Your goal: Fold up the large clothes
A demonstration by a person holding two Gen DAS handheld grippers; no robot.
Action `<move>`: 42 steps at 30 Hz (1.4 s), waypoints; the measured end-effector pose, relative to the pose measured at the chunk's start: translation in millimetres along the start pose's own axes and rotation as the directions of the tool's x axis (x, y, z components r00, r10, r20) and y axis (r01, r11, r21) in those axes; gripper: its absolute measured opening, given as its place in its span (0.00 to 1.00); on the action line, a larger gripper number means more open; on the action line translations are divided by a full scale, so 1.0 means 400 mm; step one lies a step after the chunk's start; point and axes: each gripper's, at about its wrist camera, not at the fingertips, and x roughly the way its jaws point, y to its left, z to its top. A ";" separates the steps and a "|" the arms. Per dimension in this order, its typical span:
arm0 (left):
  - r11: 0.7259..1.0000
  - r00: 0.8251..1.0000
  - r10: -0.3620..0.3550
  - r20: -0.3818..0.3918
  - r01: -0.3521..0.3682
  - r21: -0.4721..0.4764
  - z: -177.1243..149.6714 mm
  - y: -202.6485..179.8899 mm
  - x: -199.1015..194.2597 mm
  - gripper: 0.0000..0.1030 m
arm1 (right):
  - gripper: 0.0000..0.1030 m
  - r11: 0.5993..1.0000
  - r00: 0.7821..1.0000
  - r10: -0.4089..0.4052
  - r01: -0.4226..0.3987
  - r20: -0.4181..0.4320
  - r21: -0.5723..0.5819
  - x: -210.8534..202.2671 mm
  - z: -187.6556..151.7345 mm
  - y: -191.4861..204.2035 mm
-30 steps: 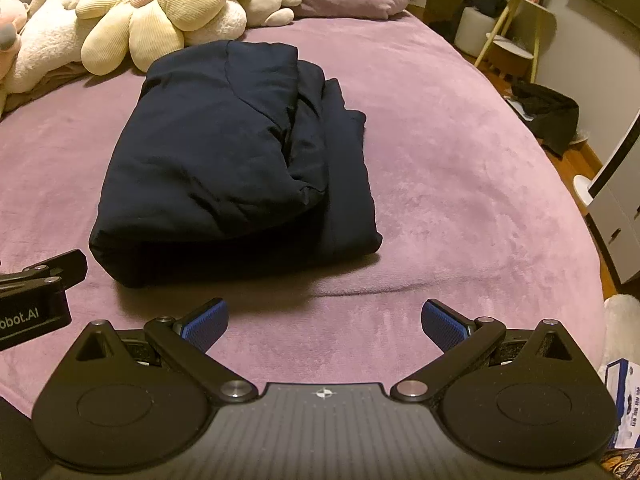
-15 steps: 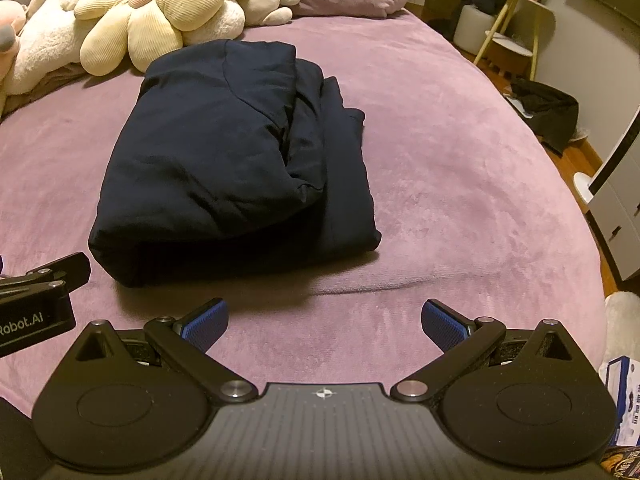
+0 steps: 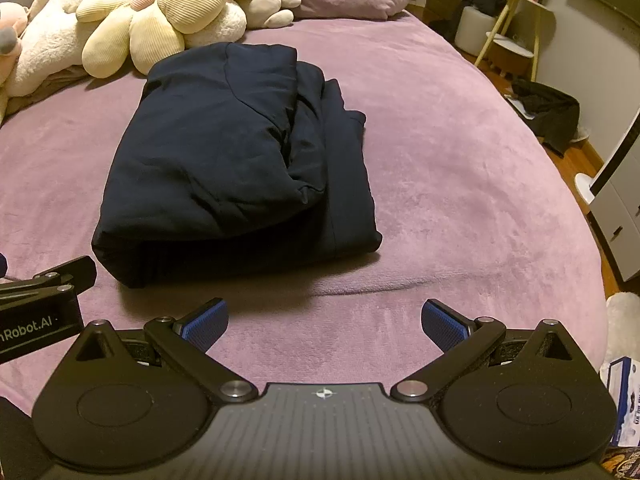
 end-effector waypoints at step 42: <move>1.000 1.000 -0.010 0.001 0.010 0.018 0.011 -0.003 -0.004 1.00 | 1.00 1.000 1.000 0.007 -0.007 0.009 0.008 -0.015 0.005 -0.003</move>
